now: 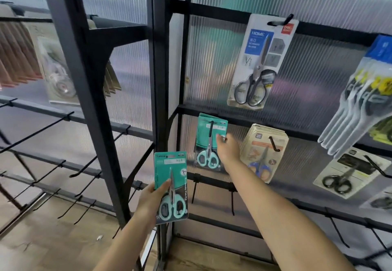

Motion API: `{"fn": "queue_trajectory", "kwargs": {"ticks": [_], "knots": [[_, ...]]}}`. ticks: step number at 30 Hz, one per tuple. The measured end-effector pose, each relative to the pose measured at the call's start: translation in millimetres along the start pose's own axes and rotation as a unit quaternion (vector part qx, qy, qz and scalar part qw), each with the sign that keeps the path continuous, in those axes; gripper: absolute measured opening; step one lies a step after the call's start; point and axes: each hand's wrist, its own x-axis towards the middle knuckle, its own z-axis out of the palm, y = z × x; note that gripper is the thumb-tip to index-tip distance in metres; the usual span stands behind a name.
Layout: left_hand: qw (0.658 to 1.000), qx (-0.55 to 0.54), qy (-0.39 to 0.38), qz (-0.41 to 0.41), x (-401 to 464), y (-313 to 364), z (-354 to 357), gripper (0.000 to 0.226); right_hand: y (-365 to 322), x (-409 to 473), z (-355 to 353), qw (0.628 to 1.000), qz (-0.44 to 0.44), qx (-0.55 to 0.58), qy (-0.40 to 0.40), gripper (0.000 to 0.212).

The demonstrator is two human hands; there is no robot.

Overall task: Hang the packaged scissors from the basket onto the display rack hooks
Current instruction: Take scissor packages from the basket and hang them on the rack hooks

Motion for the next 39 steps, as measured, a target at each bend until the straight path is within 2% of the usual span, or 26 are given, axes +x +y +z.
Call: {"fn": "queue_trajectory", "kwargs": {"ticks": [6, 11, 13, 17, 20, 25, 31, 39], "knots": [[1.0, 0.003, -0.014, 0.0, -3.6, 6.6, 0.2, 0.022, 0.8, 8.2, -1.8, 0.997, 0.01, -0.065, 0.027, 0.031], [0.997, 0.016, -0.069, 0.016, -9.7, 18.1, 15.9, 0.021, -5.9, -31.4, -25.3, 0.991, -0.106, -0.001, 0.076, 0.026], [0.994, 0.007, -0.106, 0.027, -14.5, 23.7, 24.9, 0.022, -12.4, -43.6, -36.2, 0.988, -0.151, 0.007, 0.041, 0.022], [0.984, 0.012, -0.167, 0.054, -24.8, 36.3, 45.3, 0.019, -29.3, -53.0, -56.2, 0.983, -0.164, -0.058, -0.064, 0.018], [0.978, 0.019, -0.194, 0.074, -27.2, 43.7, 58.3, 0.017, -32.4, -48.9, -63.1, 0.976, -0.177, -0.11, -0.065, 0.011], [0.981, 0.029, -0.176, 0.078, -15.4, 38.8, 59.3, 0.017, -35.6, -40.1, -61.6, 0.974, -0.185, -0.123, -0.042, 0.012], [0.986, 0.053, -0.132, 0.089, 1.2, 30.3, 51.9, 0.015, -31.4, -28.9, -51.4, 0.975, -0.173, -0.13, -0.055, 0.016], [0.983, 0.056, -0.141, 0.102, 16.3, 27.7, 61.5, 0.015, -27.3, -29.8, -52.8, 0.964, -0.216, -0.151, -0.032, 0.013]]}}
